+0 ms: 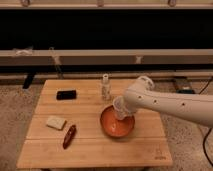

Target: Place the ceramic cup in the ceramic bowl

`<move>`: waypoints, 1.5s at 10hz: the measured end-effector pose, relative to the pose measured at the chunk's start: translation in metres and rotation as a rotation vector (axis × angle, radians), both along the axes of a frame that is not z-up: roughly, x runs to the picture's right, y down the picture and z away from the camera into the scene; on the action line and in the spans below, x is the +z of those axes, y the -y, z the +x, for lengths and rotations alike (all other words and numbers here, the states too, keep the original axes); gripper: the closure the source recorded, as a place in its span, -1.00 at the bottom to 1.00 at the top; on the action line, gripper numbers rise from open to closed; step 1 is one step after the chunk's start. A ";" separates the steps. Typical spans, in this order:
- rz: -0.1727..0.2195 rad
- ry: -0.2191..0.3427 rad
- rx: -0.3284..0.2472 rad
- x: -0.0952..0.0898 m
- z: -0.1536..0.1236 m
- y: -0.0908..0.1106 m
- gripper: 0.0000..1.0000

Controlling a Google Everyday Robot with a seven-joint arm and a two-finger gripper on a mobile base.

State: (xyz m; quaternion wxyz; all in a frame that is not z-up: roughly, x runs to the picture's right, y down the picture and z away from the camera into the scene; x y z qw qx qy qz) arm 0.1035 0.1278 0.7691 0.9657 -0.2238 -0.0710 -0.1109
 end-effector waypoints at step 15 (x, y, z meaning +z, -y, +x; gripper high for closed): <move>0.020 0.205 0.102 -0.063 -0.020 0.069 -0.60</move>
